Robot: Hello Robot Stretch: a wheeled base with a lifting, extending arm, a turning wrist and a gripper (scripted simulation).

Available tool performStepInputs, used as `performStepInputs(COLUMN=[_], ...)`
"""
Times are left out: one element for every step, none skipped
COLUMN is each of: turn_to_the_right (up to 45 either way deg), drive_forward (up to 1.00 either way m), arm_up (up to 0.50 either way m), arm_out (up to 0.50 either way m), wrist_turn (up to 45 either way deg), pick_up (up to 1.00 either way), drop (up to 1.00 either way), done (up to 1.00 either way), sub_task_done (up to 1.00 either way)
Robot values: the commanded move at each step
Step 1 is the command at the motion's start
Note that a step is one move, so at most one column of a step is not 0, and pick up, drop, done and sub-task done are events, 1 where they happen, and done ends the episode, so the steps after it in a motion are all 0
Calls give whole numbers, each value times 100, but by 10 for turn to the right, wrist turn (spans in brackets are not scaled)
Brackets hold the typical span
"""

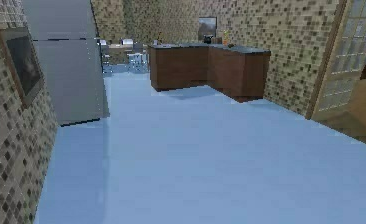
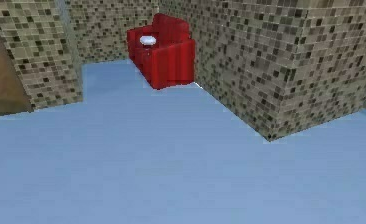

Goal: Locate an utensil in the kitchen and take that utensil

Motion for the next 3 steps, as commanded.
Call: performStepInputs(turn_to_the_right=[0,0,0], drive_forward=[100,100,100], arm_up=[0,0,0], arm_out=[0,0,0], wrist_turn=[0,0,0], pick_up=[0,0,0], drop=[0,0,0], done=[0,0,0], sub_task_done=[0,0,0])
